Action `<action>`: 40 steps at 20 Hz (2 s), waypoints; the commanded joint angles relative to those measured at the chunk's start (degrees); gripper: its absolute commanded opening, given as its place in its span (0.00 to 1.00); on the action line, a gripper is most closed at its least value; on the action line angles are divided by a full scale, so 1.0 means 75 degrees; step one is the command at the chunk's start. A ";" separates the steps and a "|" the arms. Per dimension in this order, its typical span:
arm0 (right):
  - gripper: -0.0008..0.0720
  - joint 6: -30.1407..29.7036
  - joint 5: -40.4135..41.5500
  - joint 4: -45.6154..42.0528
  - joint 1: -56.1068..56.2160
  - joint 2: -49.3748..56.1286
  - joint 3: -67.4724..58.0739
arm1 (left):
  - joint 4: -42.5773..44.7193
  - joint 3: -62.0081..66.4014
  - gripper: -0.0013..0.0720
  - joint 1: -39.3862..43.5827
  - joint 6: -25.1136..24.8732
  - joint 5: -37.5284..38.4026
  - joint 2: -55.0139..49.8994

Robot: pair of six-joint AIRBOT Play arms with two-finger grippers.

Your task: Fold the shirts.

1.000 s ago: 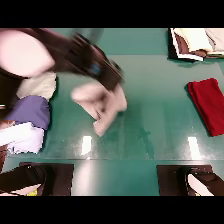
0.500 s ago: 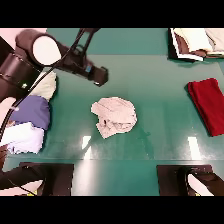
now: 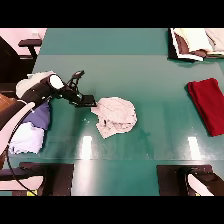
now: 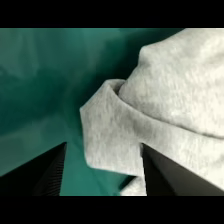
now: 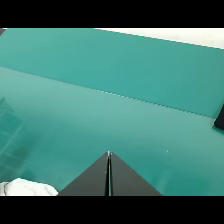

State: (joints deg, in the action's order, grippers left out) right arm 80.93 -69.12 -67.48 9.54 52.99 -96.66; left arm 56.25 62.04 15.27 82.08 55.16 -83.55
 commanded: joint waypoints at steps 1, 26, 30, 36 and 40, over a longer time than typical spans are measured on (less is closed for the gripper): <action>0.03 0.0006 -0.0017 0.0058 0.0003 -0.0003 0.0085 | -0.1192 -0.0289 0.75 -0.0079 -0.0694 -0.0291 -0.0402; 0.61 -0.0347 0.2433 0.3605 0.3229 0.4185 0.5724 | 0.0740 0.1402 0.04 -0.0376 -0.0670 0.0201 0.0568; 0.58 -0.0341 0.2168 0.3596 0.3506 0.5246 0.4605 | 0.0743 0.1402 0.04 -0.0376 -0.0670 0.0198 0.0568; 0.02 -0.0443 0.1967 0.2777 0.3168 0.5097 0.3780 | 0.0892 0.1582 0.04 -0.0376 -0.0694 0.0277 0.1052; 0.02 -0.0105 0.0679 0.0866 0.2369 0.3526 0.2626 | 0.1046 0.2605 0.04 -0.0373 -0.0694 0.0659 0.2311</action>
State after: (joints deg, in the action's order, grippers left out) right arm 78.87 -57.91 -51.27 30.68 85.78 -71.50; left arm 63.26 77.10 12.49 76.95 58.24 -71.79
